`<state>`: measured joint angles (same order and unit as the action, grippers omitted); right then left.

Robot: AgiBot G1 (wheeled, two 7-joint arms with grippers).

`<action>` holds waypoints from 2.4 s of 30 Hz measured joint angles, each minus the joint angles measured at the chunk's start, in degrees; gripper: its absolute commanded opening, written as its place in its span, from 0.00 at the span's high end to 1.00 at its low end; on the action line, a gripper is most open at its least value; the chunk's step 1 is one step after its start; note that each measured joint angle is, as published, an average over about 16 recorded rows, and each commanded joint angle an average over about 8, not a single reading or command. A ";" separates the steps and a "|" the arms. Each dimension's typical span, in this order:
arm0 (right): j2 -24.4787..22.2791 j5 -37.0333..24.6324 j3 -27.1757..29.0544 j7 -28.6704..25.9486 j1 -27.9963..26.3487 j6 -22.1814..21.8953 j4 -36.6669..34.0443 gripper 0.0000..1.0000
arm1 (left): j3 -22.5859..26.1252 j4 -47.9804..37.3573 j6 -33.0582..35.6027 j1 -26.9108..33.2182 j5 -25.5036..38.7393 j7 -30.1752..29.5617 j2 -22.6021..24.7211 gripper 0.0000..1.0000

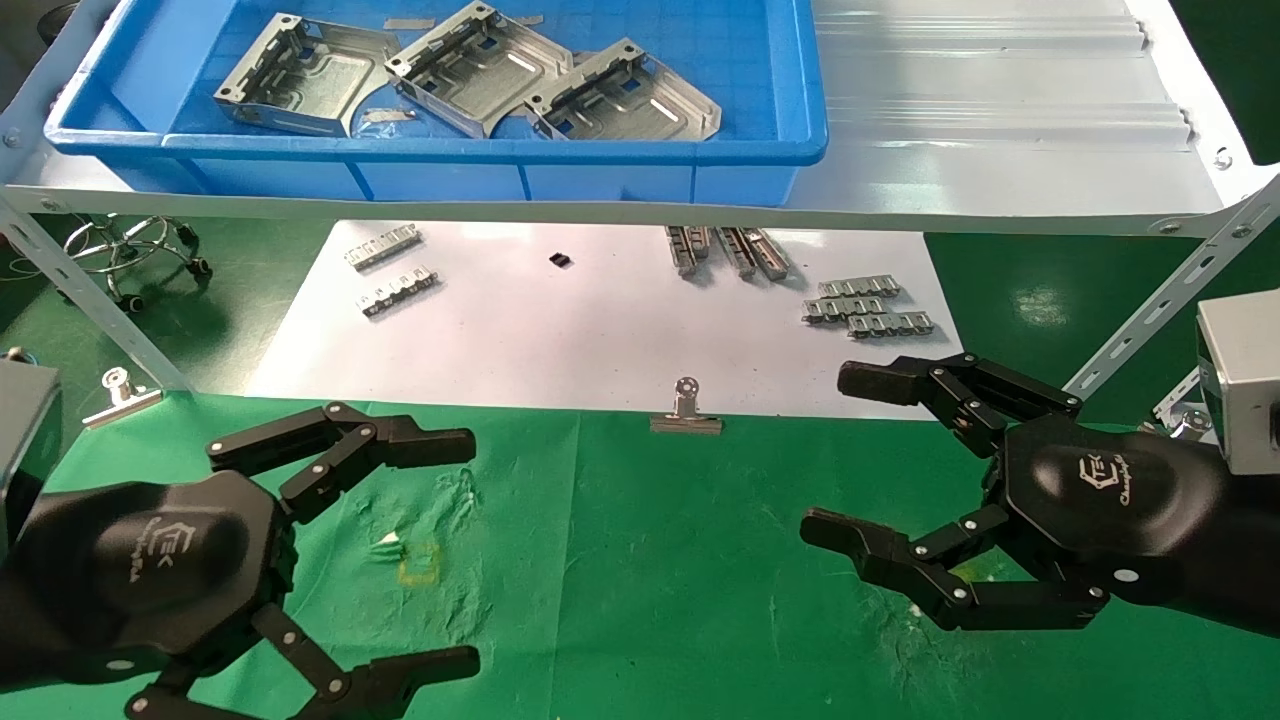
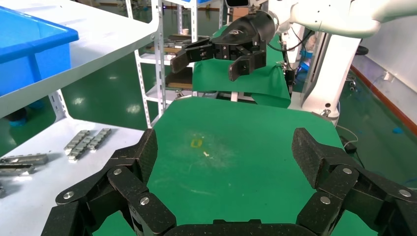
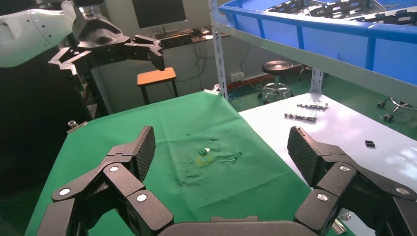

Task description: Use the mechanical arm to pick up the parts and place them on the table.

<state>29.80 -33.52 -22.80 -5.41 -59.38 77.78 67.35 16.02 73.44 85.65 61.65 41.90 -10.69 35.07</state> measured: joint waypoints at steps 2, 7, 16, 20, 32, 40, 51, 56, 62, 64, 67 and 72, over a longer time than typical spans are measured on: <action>0.00 0.00 0.00 0.00 0.00 0.00 0.00 0.00 | 0.00 0.00 0.00 0.00 0.00 0.00 0.00 0.00; 0.00 0.00 0.00 0.00 0.00 0.00 0.00 0.00 | 0.00 0.00 0.00 0.00 0.00 0.00 0.00 0.00; 0.00 0.00 0.00 0.00 0.00 0.00 0.00 0.52 | 0.00 0.00 0.00 0.00 0.00 0.00 0.00 0.00; 0.00 0.00 0.00 0.00 0.00 0.00 0.00 0.98 | 0.00 0.01 0.00 0.00 0.00 0.00 0.00 0.00; 0.00 0.00 0.00 0.00 0.00 0.00 0.00 1.00 | 0.51 -1.27 -3.00 3.16 1.48 0.07 3.26 0.00; 0.00 0.00 0.00 0.00 0.00 0.00 0.00 1.00 | 1.93 -5.71 -7.64 10.27 4.57 -0.59 9.05 0.00; 0.00 0.00 0.00 0.00 0.00 0.00 0.00 1.00 | 7.06 -20.31 -13.49 25.65 13.87 -1.26 19.55 0.00; 0.00 0.00 0.00 0.00 0.00 0.00 0.00 1.00 | 10.58 -30.53 -15.34 34.10 20.04 -0.16 24.84 0.00; 0.00 0.00 0.00 0.00 0.00 0.00 0.00 1.00 | 14.35 -43.77 -19.04 43.32 26.98 2.52 31.13 0.00; 0.00 0.00 0.00 0.00 0.00 0.00 0.00 1.00 | 15.42 -47.97 -20.87 45.89 29.05 3.65 33.18 0.00; 0.00 0.00 0.00 0.00 0.00 0.00 0.00 1.00 | 16.64 -53.62 -23.66 48.98 31.44 5.07 35.94 0.00; 0.00 0.00 0.00 0.00 0.00 0.00 0.00 1.00 | 17.76 -60.67 -28.05 52.27 33.67 6.53 39.49 0.00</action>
<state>29.80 -33.52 -22.79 -5.41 -59.38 77.78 67.35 33.78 12.78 57.60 113.92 75.57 -4.17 74.55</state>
